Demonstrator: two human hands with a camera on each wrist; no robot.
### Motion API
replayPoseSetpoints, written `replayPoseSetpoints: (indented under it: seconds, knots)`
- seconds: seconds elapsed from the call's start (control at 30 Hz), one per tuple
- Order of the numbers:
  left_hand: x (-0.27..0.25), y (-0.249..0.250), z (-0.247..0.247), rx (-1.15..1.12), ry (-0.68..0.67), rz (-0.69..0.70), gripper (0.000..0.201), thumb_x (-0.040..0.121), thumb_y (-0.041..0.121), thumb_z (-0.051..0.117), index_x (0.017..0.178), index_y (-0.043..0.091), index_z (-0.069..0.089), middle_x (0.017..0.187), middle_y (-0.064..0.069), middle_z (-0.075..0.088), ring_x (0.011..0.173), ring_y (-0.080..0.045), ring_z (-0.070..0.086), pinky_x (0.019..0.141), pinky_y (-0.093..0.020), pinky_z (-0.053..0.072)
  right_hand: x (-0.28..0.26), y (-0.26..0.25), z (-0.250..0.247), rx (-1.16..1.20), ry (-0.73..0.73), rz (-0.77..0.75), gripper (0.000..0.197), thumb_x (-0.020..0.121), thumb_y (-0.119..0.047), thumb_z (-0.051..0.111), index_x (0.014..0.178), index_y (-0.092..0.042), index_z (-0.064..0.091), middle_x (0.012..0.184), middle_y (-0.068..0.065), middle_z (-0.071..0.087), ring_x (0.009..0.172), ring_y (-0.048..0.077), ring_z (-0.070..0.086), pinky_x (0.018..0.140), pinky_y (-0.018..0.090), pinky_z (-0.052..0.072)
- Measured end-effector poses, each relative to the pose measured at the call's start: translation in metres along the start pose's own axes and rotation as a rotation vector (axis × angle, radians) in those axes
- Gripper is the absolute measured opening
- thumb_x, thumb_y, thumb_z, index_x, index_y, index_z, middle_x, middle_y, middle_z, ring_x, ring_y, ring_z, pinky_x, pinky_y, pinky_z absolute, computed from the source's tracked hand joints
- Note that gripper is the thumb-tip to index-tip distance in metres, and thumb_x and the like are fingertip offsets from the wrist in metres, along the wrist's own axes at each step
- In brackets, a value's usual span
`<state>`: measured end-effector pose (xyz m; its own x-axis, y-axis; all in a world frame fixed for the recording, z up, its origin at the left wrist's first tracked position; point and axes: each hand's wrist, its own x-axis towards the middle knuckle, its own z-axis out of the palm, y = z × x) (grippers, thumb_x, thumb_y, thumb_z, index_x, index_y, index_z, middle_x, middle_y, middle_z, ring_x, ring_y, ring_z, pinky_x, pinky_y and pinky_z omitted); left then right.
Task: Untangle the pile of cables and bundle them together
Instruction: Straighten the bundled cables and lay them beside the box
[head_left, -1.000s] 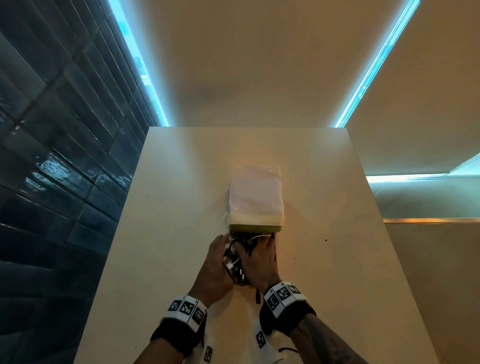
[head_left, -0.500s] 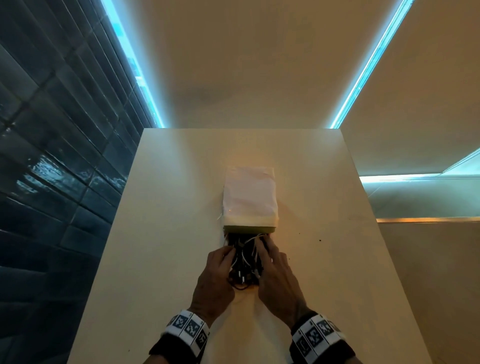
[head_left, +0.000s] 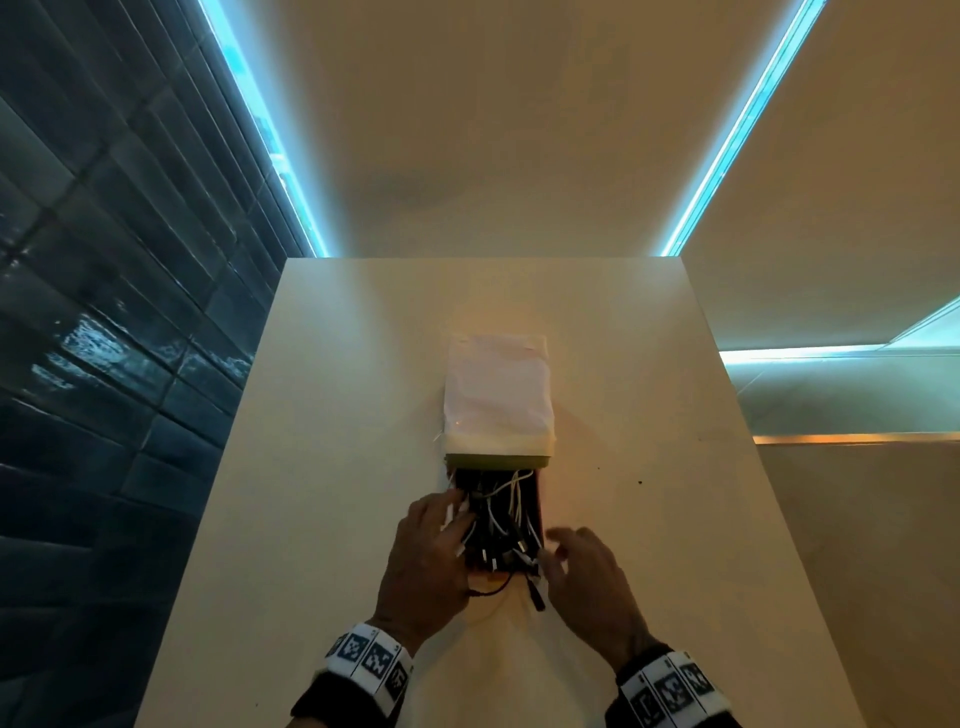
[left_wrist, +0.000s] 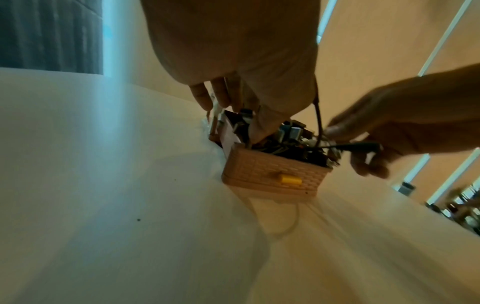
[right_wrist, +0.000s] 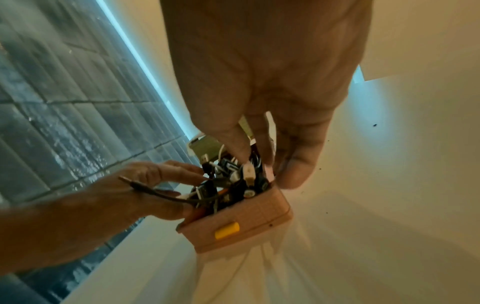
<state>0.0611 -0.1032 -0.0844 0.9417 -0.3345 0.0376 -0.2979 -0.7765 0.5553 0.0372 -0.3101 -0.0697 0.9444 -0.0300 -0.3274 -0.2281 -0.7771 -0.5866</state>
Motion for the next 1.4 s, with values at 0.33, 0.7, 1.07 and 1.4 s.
replayPoseSetpoints:
  seconds: [0.33,0.7,1.07,1.4]
  knots:
    - [0.004,0.001,0.004,-0.232,0.055,-0.124,0.045,0.077,0.033,0.055,0.120,0.023,0.065,0.128,0.005,0.056,0.115,-0.009,0.051,0.089,-0.027,0.054,0.006,0.008,-0.005,0.142,-0.070,-0.048,0.031,0.084,-0.024,0.072,0.114,-0.021,0.065,0.086,-0.007,0.067,0.074,0.006,0.061,0.064,0.012,0.046]
    - [0.008,0.001,0.003,0.058,-0.123,0.050,0.058,0.074,0.008,0.059,0.131,0.019,0.056,0.132,0.003,0.057,0.101,-0.017,0.053,0.065,-0.024,0.054,0.022,-0.010,0.000,0.100,-0.113,-0.157,0.114,0.081,-0.010,0.069,0.148,-0.042,-0.017,0.101,0.000,0.068,0.082,0.015,0.066,0.071,0.025,0.054]
    - [0.017,-0.001,-0.010,-0.126,-0.022,-0.043,0.045,0.087,0.028,0.046,0.131,0.023,0.055,0.099,0.000,0.064,0.082,-0.017,0.063,0.065,-0.022,0.053,0.048,-0.010,-0.002,-0.259,-0.246,-0.150,0.088,0.091,-0.035,0.054,0.151,-0.036,-0.010,0.110,0.010,0.055,0.088,0.033,0.059,0.070,0.039,0.050]
    - [-0.034,-0.004,0.003,-0.085,-0.216,-0.316,0.100,0.065,0.049,0.079,0.146,0.040,0.020,0.132,0.019,0.032,0.106,-0.006,0.056,0.076,-0.028,0.054,0.050,-0.004,0.004,-0.246,-0.244,-0.106,0.086,0.090,-0.033,0.051,0.149,-0.042,-0.010,0.105,0.010,0.056,0.087,0.035,0.058,0.067,0.037,0.046]
